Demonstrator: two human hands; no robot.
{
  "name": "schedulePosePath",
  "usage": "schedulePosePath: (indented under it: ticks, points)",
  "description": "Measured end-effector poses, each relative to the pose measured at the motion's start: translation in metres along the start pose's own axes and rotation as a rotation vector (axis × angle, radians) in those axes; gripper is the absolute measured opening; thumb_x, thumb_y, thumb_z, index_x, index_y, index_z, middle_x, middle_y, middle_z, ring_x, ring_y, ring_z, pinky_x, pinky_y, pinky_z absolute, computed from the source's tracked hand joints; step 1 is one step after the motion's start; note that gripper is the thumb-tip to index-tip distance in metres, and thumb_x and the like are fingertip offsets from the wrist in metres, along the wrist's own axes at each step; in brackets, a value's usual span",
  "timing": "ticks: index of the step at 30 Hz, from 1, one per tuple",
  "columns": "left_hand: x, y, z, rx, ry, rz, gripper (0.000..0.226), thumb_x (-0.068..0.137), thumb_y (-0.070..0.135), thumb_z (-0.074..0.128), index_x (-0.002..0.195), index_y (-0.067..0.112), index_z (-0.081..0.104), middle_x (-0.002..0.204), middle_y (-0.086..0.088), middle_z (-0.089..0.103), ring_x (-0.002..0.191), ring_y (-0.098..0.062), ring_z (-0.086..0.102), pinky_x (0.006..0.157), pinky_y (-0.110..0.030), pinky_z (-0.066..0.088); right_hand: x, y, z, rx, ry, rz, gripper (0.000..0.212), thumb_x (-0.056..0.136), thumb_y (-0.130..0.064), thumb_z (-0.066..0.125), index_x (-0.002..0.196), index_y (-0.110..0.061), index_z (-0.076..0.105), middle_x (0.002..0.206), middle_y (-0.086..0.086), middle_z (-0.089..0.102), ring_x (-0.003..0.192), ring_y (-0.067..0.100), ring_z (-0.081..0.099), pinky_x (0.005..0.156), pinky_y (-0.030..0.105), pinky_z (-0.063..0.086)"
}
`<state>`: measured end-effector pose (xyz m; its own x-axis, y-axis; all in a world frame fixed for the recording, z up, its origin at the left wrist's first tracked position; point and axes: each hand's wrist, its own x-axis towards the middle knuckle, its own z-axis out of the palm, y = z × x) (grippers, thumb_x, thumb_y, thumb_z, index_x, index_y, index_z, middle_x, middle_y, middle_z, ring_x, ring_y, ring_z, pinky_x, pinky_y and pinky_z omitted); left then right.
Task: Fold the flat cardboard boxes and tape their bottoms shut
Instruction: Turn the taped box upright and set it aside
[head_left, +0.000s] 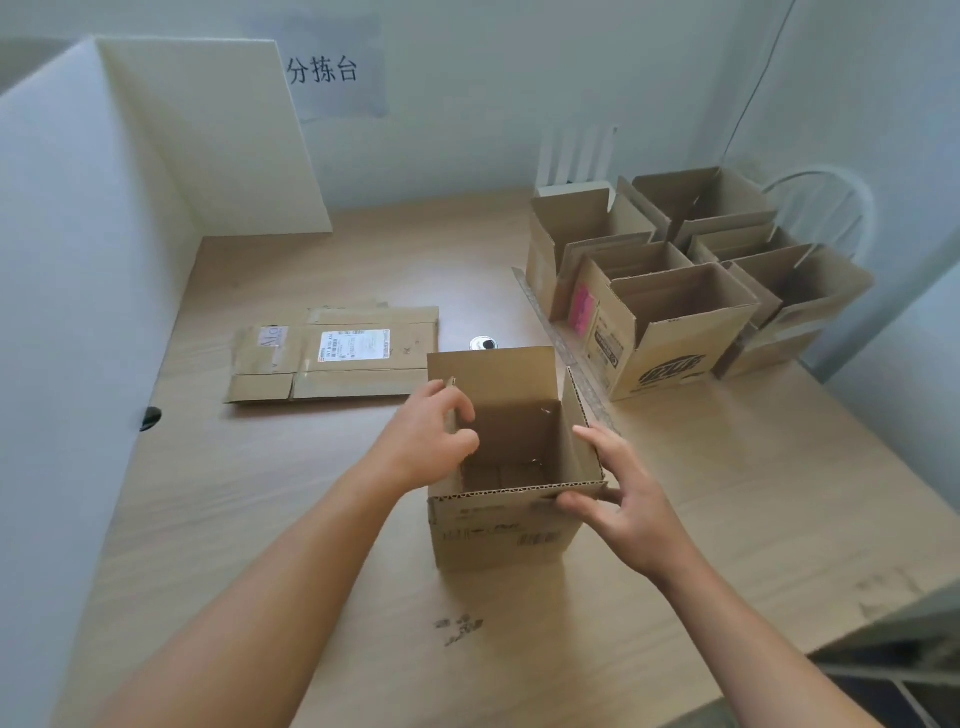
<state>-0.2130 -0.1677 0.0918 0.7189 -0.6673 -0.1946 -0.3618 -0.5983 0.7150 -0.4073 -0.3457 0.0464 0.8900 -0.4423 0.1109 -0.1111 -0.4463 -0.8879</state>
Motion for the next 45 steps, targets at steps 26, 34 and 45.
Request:
schedulePosePath:
  ticks: [26,34,45]
  points:
    - [0.015,-0.027,-0.016,-0.512,-0.081,-0.072,0.063,0.068,0.017,0.047,0.130,0.023,0.058,0.089,-0.005,0.053,0.077,-0.018,0.049,0.075,-0.032,0.042,-0.027,-0.005,0.013,0.085,0.089,0.158,0.074,0.078,-0.060,0.068,0.139,-0.069,0.026,0.144,-0.045,0.030,0.136,0.003,0.040,0.096,0.021,0.044]
    - [-0.018,-0.049,-0.004,-0.780,0.011,-0.039,0.051,0.084,0.041,0.057,0.133,0.034,0.052,0.132,0.004,0.056,0.120,-0.009,0.055,0.097,-0.035,0.044,-0.028,0.001,0.017,0.243,0.007,0.252,0.097,0.066,-0.070,0.075,0.148,-0.057,0.025,0.137,-0.045,0.041,0.128,-0.003,0.047,0.101,0.028,0.044]
    - [-0.098,-0.098,0.071,-0.625,-0.023,-0.161,0.053,0.090,0.020,0.061,0.135,0.044,0.049,0.140,0.014,0.053,0.128,-0.009,0.050,0.102,-0.039,0.046,-0.030,0.028,0.028,0.293,-0.166,0.384,0.067,0.076,-0.032,0.085,0.129,-0.053,0.048,0.124,-0.037,0.057,0.127,-0.014,0.042,0.096,0.018,0.038]
